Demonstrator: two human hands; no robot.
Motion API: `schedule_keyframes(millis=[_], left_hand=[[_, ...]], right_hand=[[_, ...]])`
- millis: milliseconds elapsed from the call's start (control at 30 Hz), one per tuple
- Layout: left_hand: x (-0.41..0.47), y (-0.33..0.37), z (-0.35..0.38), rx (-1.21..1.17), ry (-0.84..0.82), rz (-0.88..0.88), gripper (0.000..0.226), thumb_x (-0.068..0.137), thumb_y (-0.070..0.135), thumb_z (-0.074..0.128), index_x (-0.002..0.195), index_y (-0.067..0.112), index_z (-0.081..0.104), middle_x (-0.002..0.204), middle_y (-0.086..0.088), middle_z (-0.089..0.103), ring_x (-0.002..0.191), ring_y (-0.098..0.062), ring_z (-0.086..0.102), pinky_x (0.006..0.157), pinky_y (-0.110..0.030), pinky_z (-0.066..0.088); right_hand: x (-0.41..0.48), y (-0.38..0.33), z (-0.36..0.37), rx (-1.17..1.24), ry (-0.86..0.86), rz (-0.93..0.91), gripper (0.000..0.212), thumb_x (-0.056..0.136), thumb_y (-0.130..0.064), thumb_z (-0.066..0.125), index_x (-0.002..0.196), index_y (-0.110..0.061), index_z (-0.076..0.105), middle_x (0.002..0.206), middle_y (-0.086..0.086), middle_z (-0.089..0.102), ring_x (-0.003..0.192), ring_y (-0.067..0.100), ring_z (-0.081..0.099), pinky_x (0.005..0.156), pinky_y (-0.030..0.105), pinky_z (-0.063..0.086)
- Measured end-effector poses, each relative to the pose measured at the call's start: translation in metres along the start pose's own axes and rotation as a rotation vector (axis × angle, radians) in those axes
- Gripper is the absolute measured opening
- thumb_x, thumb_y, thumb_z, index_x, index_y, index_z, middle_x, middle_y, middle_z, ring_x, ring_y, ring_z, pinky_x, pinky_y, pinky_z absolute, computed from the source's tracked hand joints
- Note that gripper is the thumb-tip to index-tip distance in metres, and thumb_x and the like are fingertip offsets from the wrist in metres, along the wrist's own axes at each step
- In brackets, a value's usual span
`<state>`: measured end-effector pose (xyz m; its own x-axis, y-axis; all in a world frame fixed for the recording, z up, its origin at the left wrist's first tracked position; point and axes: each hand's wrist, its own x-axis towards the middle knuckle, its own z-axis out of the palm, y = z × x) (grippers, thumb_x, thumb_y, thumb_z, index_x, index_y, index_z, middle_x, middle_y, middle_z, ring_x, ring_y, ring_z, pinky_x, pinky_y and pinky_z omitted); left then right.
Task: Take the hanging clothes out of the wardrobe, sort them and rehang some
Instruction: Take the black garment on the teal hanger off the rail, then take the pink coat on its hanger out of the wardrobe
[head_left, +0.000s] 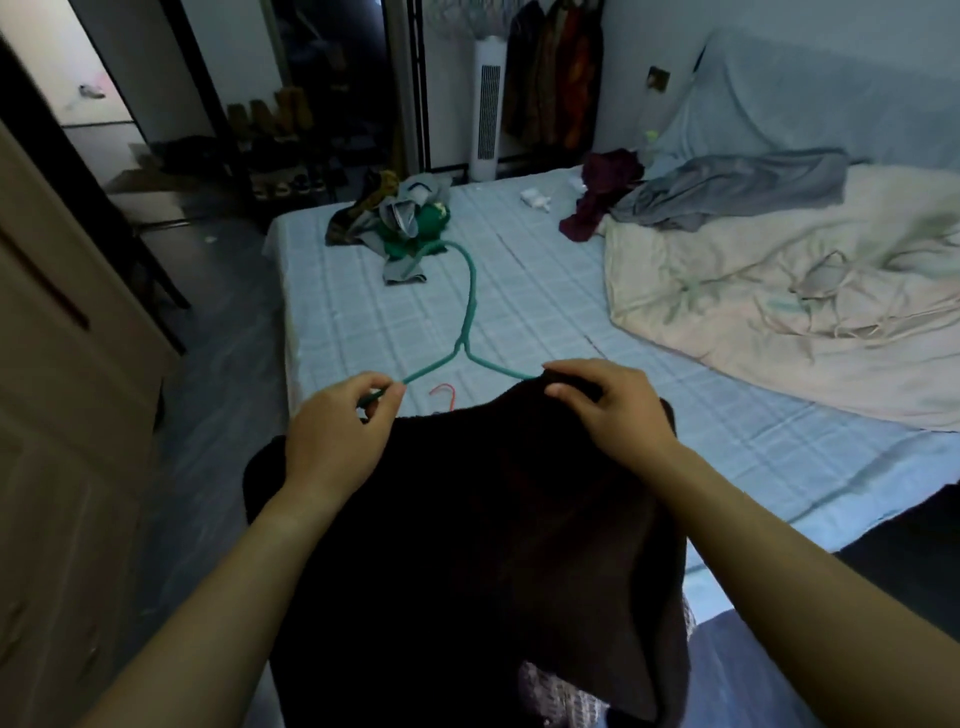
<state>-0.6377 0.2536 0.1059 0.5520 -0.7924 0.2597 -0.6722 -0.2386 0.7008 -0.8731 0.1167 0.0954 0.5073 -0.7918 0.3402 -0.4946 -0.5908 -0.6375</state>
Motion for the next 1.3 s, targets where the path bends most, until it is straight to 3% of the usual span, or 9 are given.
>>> schedule_keyframes(millis=[133, 267, 367, 533, 733, 900, 1067, 1167, 1300], left_hand=[[0.034, -0.032, 0.03, 0.132, -0.137, 0.002, 0.019, 0.09, 0.031, 0.058, 0.1, 0.018, 0.069, 0.093, -0.002, 0.069, 0.083, -0.023, 0.064, 0.075, -0.036, 0.051], [0.045, -0.059, 0.061, 0.315, -0.243, -0.057, 0.038, 0.09, 0.041, 0.053, 0.123, 0.024, 0.058, 0.12, -0.006, 0.06, 0.109, -0.028, 0.057, 0.091, -0.044, 0.046], [0.034, -0.071, 0.082, 0.372, -0.306, -0.172, 0.05, 0.087, 0.052, 0.043, 0.129, 0.028, 0.051, 0.127, -0.003, 0.055, 0.116, -0.027, 0.052, 0.096, -0.047, 0.042], [-0.016, -0.076, 0.094, 0.462, -0.247, -0.352, 0.065, 0.082, 0.065, 0.022, 0.132, 0.032, 0.048, 0.13, 0.005, 0.052, 0.119, -0.018, 0.049, 0.101, -0.045, 0.038], [-0.103, -0.066, 0.078, 0.417, -0.092, -0.555, 0.057, 0.086, 0.059, 0.028, 0.125, 0.028, 0.055, 0.121, 0.006, 0.06, 0.109, -0.016, 0.056, 0.092, -0.038, 0.045], [-0.189, -0.07, 0.038, 0.396, 0.067, -0.744, 0.057, 0.085, 0.06, 0.03, 0.12, 0.026, 0.059, 0.117, 0.003, 0.064, 0.106, -0.022, 0.06, 0.089, -0.045, 0.047], [-0.302, -0.082, -0.03, 0.452, 0.235, -0.945, 0.064, 0.083, 0.066, 0.024, 0.122, 0.029, 0.058, 0.122, 0.004, 0.062, 0.113, -0.023, 0.057, 0.097, -0.049, 0.042], [-0.373, -0.087, -0.088, 0.487, 0.375, -1.002, 0.062, 0.083, 0.065, 0.026, 0.12, 0.027, 0.059, 0.12, 0.002, 0.064, 0.11, -0.023, 0.059, 0.095, -0.048, 0.044], [-0.463, -0.095, -0.185, 0.624, 0.539, -1.03, 0.055, 0.084, 0.06, 0.033, 0.116, 0.026, 0.062, 0.112, -0.001, 0.068, 0.102, -0.026, 0.063, 0.087, -0.043, 0.049]], right_hand=[[0.034, 0.031, 0.031, -0.062, -0.121, 0.042, 0.027, 0.087, -0.033, 0.062, 0.113, -0.027, 0.065, 0.109, -0.004, 0.067, 0.102, 0.013, 0.06, 0.088, 0.025, 0.044], [0.068, 0.065, 0.067, -0.266, -0.272, 0.02, 0.033, 0.09, -0.035, 0.057, 0.121, -0.023, 0.06, 0.12, 0.002, 0.06, 0.109, 0.023, 0.056, 0.086, 0.033, 0.043], [0.081, 0.074, 0.091, -0.336, -0.406, -0.072, 0.041, 0.089, -0.039, 0.057, 0.125, -0.019, 0.057, 0.127, 0.007, 0.055, 0.113, 0.028, 0.053, 0.09, 0.038, 0.043], [0.055, 0.066, 0.128, -0.25, -0.536, -0.285, 0.05, 0.084, -0.049, 0.044, 0.114, -0.015, 0.065, 0.112, 0.01, 0.065, 0.097, 0.03, 0.063, 0.084, 0.037, 0.051], [-0.005, 0.033, 0.155, -0.22, -0.729, -0.408, 0.045, 0.089, -0.045, 0.053, 0.122, -0.016, 0.06, 0.122, 0.01, 0.061, 0.11, 0.027, 0.058, 0.093, 0.04, 0.047], [-0.059, -0.028, 0.176, -0.173, -0.885, -0.595, 0.055, 0.087, -0.052, 0.035, 0.116, -0.016, 0.063, 0.115, 0.008, 0.064, 0.103, 0.025, 0.062, 0.086, 0.041, 0.053], [-0.126, -0.123, 0.204, -0.12, -0.985, -0.844, 0.053, 0.086, -0.052, 0.034, 0.113, -0.016, 0.063, 0.11, 0.008, 0.066, 0.097, 0.027, 0.063, 0.082, 0.043, 0.053], [-0.184, -0.195, 0.225, -0.05, -0.977, -0.987, 0.049, 0.086, -0.05, 0.037, 0.106, -0.015, 0.065, 0.1, 0.009, 0.068, 0.085, 0.03, 0.065, 0.072, 0.041, 0.055], [-0.27, -0.317, 0.243, 0.099, -0.933, -1.177, 0.049, 0.086, -0.048, 0.039, 0.107, -0.013, 0.067, 0.102, 0.01, 0.068, 0.082, 0.03, 0.066, 0.069, 0.036, 0.054]])
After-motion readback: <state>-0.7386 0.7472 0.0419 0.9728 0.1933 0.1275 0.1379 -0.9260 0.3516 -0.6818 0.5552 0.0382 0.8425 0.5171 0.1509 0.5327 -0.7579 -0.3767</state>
